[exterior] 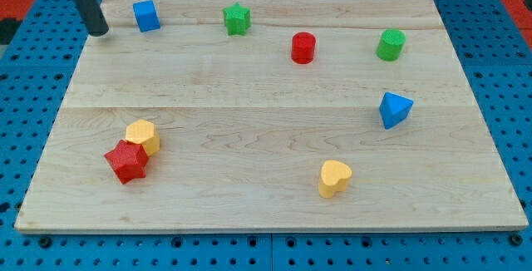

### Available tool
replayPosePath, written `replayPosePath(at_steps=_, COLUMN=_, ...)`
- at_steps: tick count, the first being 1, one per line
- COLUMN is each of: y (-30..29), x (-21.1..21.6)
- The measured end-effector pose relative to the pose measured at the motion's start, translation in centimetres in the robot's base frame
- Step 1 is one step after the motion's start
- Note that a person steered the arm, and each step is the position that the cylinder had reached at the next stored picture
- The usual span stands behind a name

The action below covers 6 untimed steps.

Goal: Push the blue cube into the green star

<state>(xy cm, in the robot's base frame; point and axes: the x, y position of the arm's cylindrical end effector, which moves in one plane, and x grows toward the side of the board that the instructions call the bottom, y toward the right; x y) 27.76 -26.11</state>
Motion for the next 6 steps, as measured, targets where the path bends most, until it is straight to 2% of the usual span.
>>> replayPosePath(at_steps=1, y=0.6, x=-2.4)
replayPosePath(at_steps=4, y=16.2, x=-1.8)
replayPosePath(at_steps=5, y=16.4, x=2.4)
replayPosePath(at_steps=6, y=21.0, x=6.6)
